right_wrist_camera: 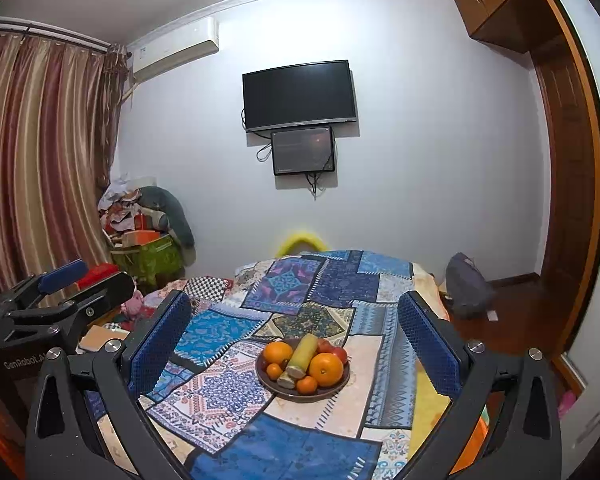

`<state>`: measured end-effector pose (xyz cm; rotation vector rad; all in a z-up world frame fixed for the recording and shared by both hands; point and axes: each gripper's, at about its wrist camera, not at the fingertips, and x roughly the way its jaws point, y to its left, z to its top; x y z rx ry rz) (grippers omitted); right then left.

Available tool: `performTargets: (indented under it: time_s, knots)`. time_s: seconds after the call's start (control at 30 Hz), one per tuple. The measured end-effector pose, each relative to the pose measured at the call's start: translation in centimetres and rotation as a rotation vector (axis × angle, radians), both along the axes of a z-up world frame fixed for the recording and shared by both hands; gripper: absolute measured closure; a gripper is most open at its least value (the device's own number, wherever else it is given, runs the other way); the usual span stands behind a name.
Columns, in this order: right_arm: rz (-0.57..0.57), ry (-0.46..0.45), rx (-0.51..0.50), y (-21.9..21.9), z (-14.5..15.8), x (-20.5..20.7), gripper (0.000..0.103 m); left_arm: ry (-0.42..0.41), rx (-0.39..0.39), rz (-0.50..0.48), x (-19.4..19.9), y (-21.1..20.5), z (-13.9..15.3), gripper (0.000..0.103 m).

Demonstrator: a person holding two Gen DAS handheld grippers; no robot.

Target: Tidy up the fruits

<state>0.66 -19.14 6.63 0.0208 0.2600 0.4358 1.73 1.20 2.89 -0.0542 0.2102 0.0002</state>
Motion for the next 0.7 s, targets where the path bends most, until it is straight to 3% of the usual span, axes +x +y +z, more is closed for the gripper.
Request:
performTargets:
  time_s: [0.7]
  knots:
    - [-0.01, 0.0, 0.008, -0.18, -0.05, 0.35, 0.0, 0.017, -0.022, -0.014, 0.4, 0.52, -0.37, 0.0]
